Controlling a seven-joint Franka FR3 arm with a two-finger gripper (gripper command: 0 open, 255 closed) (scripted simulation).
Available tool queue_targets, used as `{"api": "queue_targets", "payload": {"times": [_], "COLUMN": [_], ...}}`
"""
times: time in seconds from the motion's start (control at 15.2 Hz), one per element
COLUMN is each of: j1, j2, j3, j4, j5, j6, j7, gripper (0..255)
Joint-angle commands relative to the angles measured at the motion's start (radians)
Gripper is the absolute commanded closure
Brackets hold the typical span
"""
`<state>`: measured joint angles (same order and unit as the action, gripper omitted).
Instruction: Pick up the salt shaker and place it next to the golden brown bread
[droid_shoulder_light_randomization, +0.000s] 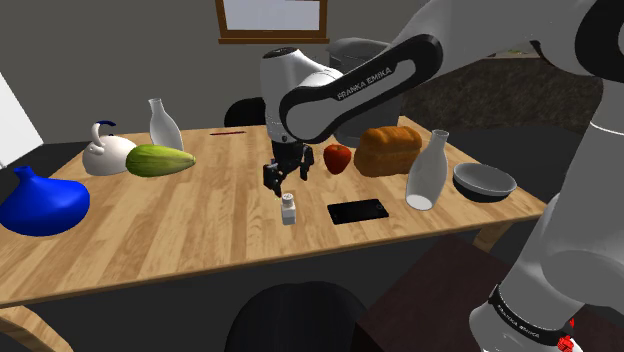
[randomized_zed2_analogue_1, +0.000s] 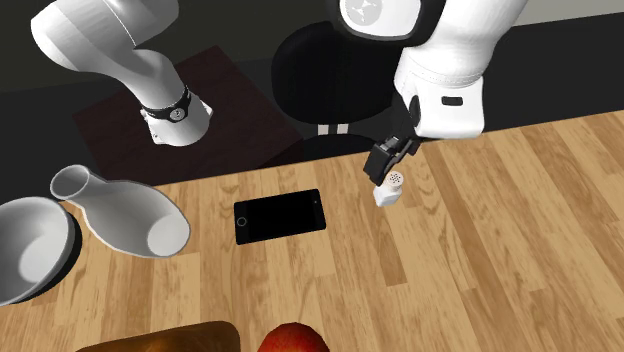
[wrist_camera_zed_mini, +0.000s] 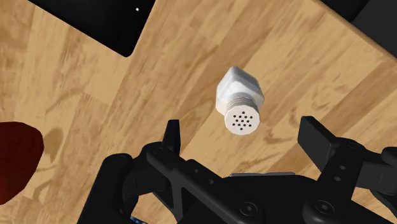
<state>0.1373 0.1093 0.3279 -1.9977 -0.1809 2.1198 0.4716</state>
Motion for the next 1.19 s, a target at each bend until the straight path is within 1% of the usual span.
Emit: {"api": "queue_targets", "payload": {"times": [0.0,0.46,0.92,0.99,1.12], "j1": [0.01,0.01,0.01,0.01,0.01], "j2": [0.046,0.089,0.089,0.089,0.089], "j3": [0.003,-0.006,-0.006,-0.006,-0.006], "j4": [0.026,-0.01,-0.01,-0.01,-0.01], "j5": [-0.023,-0.049,-0.049,-0.049,-0.049], "j6": [0.015,0.091,0.091,0.091,0.091], "j7": [0.028,0.045,0.045,0.045,0.045], "gripper": [0,0,0,255,255]}}
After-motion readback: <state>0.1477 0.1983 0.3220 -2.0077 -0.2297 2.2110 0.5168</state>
